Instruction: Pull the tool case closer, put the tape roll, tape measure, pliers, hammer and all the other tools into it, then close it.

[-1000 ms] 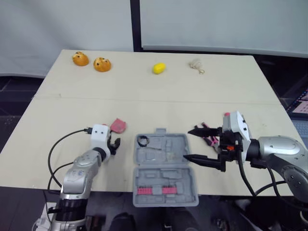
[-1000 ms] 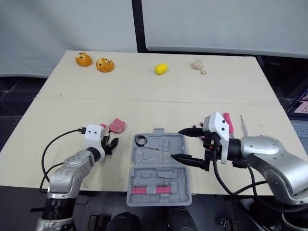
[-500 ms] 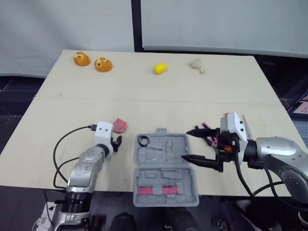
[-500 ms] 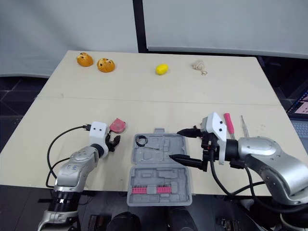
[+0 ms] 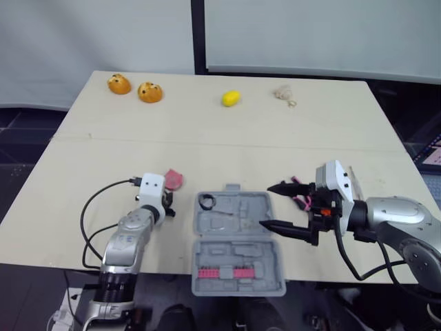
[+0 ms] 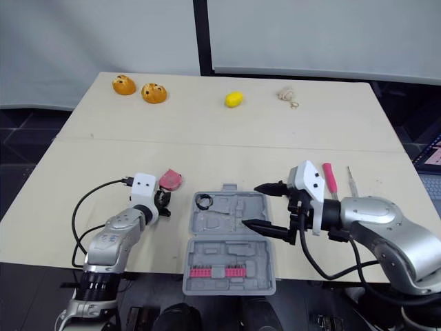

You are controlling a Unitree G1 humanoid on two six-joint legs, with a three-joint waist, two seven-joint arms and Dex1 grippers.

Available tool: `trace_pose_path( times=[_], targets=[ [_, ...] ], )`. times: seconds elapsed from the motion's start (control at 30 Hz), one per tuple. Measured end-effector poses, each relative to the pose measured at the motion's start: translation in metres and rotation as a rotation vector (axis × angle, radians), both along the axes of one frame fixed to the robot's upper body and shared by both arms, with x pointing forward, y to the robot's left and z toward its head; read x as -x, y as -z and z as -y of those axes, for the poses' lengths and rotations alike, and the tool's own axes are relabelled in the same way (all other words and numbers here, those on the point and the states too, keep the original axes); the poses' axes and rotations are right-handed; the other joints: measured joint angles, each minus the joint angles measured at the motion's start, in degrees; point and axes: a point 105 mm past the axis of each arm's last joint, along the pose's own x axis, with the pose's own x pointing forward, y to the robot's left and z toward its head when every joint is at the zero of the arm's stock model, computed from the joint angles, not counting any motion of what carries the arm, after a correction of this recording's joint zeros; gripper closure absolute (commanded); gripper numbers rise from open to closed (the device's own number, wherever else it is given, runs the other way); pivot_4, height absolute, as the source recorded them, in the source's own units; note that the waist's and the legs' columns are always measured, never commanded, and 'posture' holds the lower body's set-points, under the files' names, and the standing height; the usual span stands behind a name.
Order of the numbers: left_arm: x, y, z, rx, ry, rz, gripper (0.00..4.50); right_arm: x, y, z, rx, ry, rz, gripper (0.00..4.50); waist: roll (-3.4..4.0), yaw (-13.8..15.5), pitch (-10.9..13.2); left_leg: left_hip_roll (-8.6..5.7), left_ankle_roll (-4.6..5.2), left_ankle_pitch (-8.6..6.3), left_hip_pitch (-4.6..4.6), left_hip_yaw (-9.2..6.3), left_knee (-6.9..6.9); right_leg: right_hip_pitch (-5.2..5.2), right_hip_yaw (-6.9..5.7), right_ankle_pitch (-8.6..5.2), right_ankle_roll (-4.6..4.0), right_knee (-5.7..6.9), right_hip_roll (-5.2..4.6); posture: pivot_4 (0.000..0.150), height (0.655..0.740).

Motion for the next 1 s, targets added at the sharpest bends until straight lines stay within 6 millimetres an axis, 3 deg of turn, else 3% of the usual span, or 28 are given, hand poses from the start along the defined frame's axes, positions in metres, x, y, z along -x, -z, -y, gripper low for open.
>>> trace_pose_path(
  times=[0.03,0.13,0.17,0.2,0.67,1.0],
  targets=[
    [0.0,0.0,0.0,-0.003,-0.001,0.0,2.97,0.0,0.0,0.0,0.0,0.001,0.0,0.0,0.0,0.0,0.0,0.0,0.0,0.0,0.0,0.0,0.0,0.0,0.0,0.0,0.0,0.0,0.0,0.15,0.74],
    [0.0,0.0,0.0,-0.015,-0.002,0.002,3.86,0.0,0.0,0.0,-0.001,0.002,0.0,0.0,0.0,0.0,0.0,0.0,0.0,0.0,0.0,0.0,0.0,0.0,0.0,0.0,0.0,0.0,0.0,0.15,0.74],
    [0.0,0.0,-0.001,-0.02,-0.007,0.003,4.34,0.0,0.0,0.0,-0.001,0.002,0.0,0.0,0.0,0.0,0.0,0.01,0.0,0.0,0.0,0.0,0.0,0.0,0.0,0.0,0.0,0.0,0.0,0.15,0.74],
    [0.0,0.0,-0.002,-0.026,-0.012,0.003,4.46,0.0,0.0,0.0,-0.001,0.002,0.0,0.0,0.0,0.0,0.0,0.0,0.0,0.0,0.01,0.0,-0.01,0.0,0.0,0.0,0.0,0.0,0.0,0.15,0.74],
    [0.047,0.006,-0.016,-0.104,0.077,-0.036,4.46,0.0,0.0,0.0,-0.003,-0.002,-0.001,0.0,0.0,-0.7,0.0,0.04,0.0,0.0,0.01,0.0,-0.11,-0.01,0.01,0.0,0.0,-0.04,0.0,0.15,0.74],
    [0.057,0.007,-0.014,-0.044,0.08,-0.064,4.46,-0.002,-0.005,-0.004,-0.012,-0.028,0.01,0.0,0.0,-1.0,0.0,0.03,0.01,-0.01,0.0,-0.01,-0.19,-0.01,0.01,0.0,0.0,-0.12,0.0,0.15,0.74]
  ],
)
